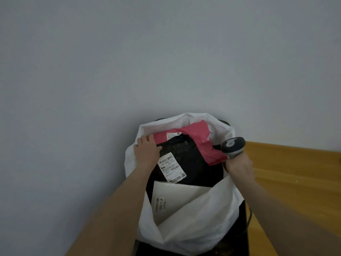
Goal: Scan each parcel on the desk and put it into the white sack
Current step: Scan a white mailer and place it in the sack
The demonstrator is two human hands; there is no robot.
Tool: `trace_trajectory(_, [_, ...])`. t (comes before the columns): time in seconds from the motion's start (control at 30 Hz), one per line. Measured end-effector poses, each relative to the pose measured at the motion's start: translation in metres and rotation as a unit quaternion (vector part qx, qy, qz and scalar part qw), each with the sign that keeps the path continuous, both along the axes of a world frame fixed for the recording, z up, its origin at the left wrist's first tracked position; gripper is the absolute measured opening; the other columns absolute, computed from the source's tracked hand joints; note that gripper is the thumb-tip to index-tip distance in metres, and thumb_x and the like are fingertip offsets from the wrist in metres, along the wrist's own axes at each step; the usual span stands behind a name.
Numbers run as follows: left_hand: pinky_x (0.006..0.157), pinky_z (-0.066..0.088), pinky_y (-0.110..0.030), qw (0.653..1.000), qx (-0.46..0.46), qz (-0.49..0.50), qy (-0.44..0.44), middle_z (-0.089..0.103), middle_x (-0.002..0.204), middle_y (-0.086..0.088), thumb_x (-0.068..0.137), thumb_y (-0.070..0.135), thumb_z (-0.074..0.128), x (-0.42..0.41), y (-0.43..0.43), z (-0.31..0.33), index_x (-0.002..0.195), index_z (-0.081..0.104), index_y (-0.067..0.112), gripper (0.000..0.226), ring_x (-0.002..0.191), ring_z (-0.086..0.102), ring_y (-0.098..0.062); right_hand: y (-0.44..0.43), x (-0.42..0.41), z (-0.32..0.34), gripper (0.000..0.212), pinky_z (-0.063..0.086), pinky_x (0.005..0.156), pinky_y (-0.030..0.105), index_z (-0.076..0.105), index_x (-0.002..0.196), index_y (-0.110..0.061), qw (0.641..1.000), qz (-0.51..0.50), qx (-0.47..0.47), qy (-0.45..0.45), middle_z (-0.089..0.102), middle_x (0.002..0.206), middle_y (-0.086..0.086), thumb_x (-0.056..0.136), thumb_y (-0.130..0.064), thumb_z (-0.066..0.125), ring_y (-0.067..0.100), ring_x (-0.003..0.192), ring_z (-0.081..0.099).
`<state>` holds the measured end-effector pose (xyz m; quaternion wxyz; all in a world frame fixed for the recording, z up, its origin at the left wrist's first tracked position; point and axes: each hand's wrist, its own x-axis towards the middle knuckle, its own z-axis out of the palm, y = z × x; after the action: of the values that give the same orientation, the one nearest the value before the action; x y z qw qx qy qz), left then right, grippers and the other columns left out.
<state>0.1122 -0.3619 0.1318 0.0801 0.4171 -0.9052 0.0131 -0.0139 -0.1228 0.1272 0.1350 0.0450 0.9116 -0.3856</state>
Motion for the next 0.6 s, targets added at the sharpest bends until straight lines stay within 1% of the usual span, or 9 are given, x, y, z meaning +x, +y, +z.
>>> trace_trajectory(0.1, [0.096,0.037,-0.044,0.995,0.043,0.077,0.046,0.043,0.134,-0.015,0.086,0.053,0.058,0.021,-0.028,0.002,0.135,0.038,0.013,0.066,0.122,0.04,-0.032,-0.006,0.0,-0.003,0.013,0.051,0.074,0.04,0.057,0.098,-0.008,1.0,0.009,-0.005,-0.002,0.062,0.094,0.015,0.086,-0.014,0.058,0.032,0.084,0.06])
trace_trajectory(0.2, [0.099,0.035,-0.047,0.975,0.152,0.132,0.092,0.04,0.138,-0.016,0.081,0.058,0.061,0.033,-0.061,-0.007,0.145,0.029,0.023,0.079,0.127,0.037,-0.035,-0.014,-0.003,-0.011,0.009,0.045,0.069,0.036,0.055,0.095,-0.008,1.0,0.001,0.004,-0.01,0.057,0.086,0.013,0.088,-0.012,0.058,0.031,0.081,0.056])
trace_trajectory(0.23, [0.1,0.035,-0.047,0.966,0.195,0.116,0.12,0.04,0.139,-0.016,0.081,0.053,0.064,0.034,-0.071,-0.013,0.148,0.025,0.026,0.082,0.127,0.037,-0.035,-0.017,-0.004,-0.013,0.008,0.044,0.068,0.036,0.054,0.094,-0.008,1.0,0.0,0.006,-0.009,0.056,0.083,0.012,0.089,-0.012,0.057,0.031,0.08,0.055])
trace_trajectory(0.3, [0.103,0.035,-0.043,0.954,0.251,0.049,0.158,0.042,0.141,-0.017,0.084,0.034,0.069,0.033,-0.085,-0.028,0.151,0.022,0.028,0.082,0.129,0.037,-0.034,-0.024,-0.005,-0.019,0.007,0.043,0.068,0.035,0.054,0.093,-0.008,1.0,0.005,0.003,-0.003,0.055,0.082,0.012,0.089,-0.013,0.057,0.031,0.08,0.055])
trace_trajectory(0.37, [0.103,0.035,-0.04,0.963,0.241,-0.013,0.122,0.042,0.141,-0.017,0.088,0.019,0.065,0.032,-0.09,-0.039,0.151,0.021,0.033,0.078,0.128,0.041,-0.034,-0.029,-0.007,-0.024,0.008,0.041,0.067,0.035,0.055,0.092,-0.007,1.0,0.005,0.0,-0.003,0.055,0.078,0.011,0.089,-0.015,0.057,0.031,0.078,0.055])
trace_trajectory(0.43, [0.099,0.039,-0.036,0.969,0.223,-0.064,0.083,0.05,0.134,-0.017,0.09,0.013,0.061,0.03,-0.093,-0.048,0.147,0.03,0.035,0.068,0.119,0.05,-0.032,-0.032,-0.008,-0.027,0.011,0.041,0.066,0.034,0.057,0.092,-0.006,1.0,-0.001,0.0,-0.01,0.055,0.077,0.01,0.089,-0.016,0.058,0.03,0.076,0.054])
trace_trajectory(0.5, [0.096,0.041,-0.032,0.961,0.252,-0.067,0.094,0.057,0.128,-0.016,0.09,0.01,0.06,0.027,-0.098,-0.05,0.139,0.046,0.031,0.055,0.114,0.055,-0.029,-0.035,-0.009,-0.028,0.013,0.04,0.063,0.033,0.058,0.092,-0.003,1.0,-0.008,-0.01,-0.014,0.055,0.076,0.012,0.089,-0.015,0.058,0.029,0.071,0.053])
trace_trajectory(0.53, [0.098,0.04,-0.031,0.954,0.274,-0.052,0.114,0.057,0.13,-0.016,0.09,0.008,0.059,0.025,-0.101,-0.049,0.136,0.052,0.027,0.051,0.116,0.055,-0.028,-0.037,-0.01,-0.027,0.013,0.04,0.062,0.033,0.058,0.091,-0.001,1.0,-0.016,-0.02,-0.014,0.054,0.073,0.012,0.089,-0.014,0.058,0.028,0.069,0.052])
trace_trajectory(0.6, [0.104,0.036,-0.03,0.943,0.295,-0.019,0.153,0.052,0.137,-0.015,0.091,0.003,0.056,0.02,-0.104,-0.041,0.135,0.054,0.017,0.046,0.125,0.05,-0.029,-0.04,-0.011,-0.022,0.012,0.04,0.062,0.033,0.057,0.088,-0.001,0.999,-0.036,-0.038,-0.008,0.051,0.069,0.01,0.088,-0.013,0.059,0.03,0.069,0.053])
